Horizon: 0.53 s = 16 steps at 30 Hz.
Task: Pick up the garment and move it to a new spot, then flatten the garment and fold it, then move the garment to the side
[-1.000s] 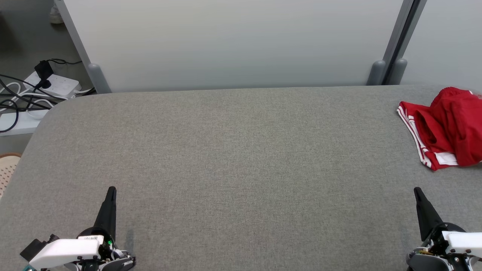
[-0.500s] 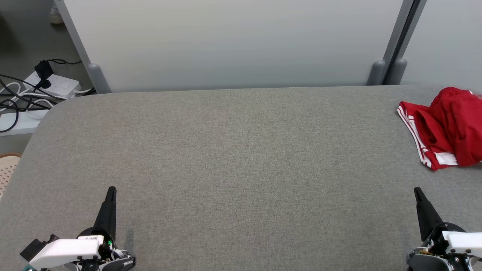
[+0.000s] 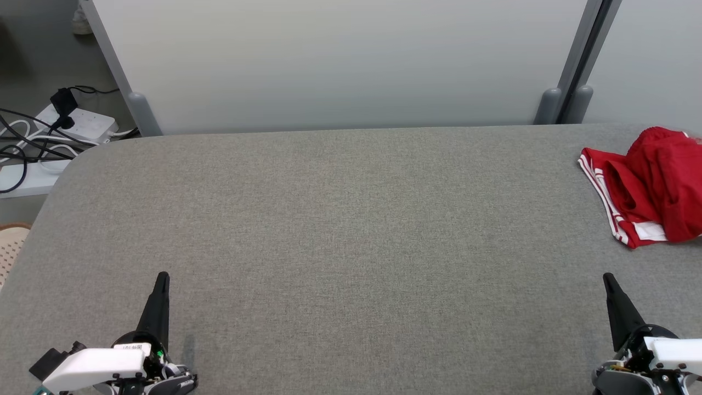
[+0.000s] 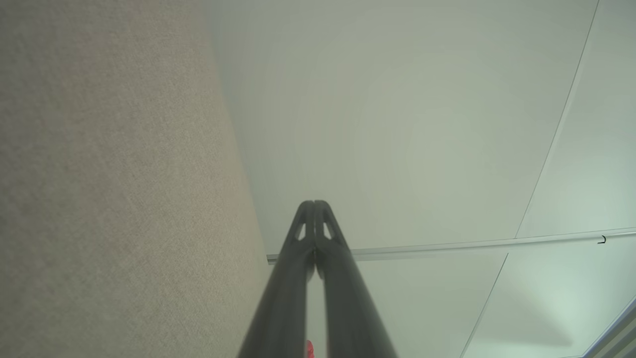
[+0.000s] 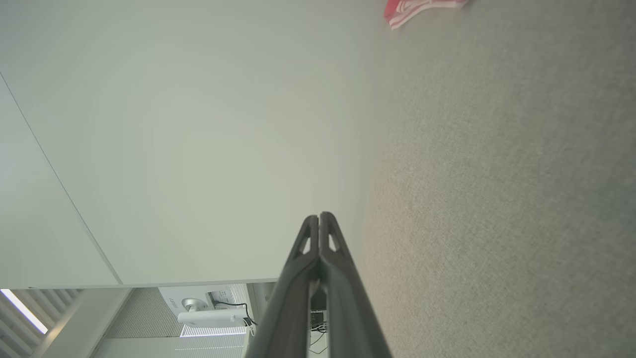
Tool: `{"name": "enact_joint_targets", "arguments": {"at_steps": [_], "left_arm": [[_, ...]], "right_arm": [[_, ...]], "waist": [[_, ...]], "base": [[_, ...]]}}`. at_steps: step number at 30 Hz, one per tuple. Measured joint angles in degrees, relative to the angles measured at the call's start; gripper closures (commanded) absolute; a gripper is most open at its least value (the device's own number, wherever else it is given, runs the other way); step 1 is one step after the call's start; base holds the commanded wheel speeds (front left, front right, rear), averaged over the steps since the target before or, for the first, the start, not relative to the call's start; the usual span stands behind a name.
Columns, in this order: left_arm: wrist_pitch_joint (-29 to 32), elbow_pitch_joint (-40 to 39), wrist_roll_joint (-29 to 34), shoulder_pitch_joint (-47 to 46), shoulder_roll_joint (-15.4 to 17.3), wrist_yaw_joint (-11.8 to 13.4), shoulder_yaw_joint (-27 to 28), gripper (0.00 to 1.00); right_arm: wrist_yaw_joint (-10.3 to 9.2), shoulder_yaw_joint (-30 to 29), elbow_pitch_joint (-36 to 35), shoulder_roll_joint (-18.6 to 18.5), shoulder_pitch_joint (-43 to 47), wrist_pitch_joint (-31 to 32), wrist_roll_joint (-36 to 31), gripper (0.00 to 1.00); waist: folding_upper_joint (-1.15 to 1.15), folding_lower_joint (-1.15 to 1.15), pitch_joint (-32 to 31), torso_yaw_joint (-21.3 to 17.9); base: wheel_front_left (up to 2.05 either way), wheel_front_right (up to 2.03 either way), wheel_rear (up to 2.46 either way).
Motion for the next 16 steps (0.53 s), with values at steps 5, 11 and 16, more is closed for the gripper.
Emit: {"name": "enact_joint_targets", "arguments": {"at_steps": [5, 11, 16], "left_arm": [[0.0, 0.0, 0.0, 0.0, 0.0, 0.0, 0.0, 1.00], [0.0, 0.0, 0.0, 0.0, 0.0, 0.0, 0.0, 1.00], [0.0, 0.0, 0.0, 0.0, 0.0, 0.0, 0.0, 1.00]], "right_arm": [[0.00, 0.0, 0.0, 0.0, 0.0, 0.0, 0.0, 1.00], [0.00, 0.0, 0.0, 0.0, 0.0, 0.0, 0.0, 1.00], [0.00, 0.0, 0.0, 0.0, 0.0, 0.0, 0.0, 1.00]], "waist": [[0.00, 0.00, 0.0, 0.0], [0.00, 0.00, 0.0, 0.0], [0.00, 0.00, 0.0, 0.0]], "base": [[0.00, 0.00, 0.00], [0.00, 0.00, 0.00], [0.00, 0.00, 0.00]]}}
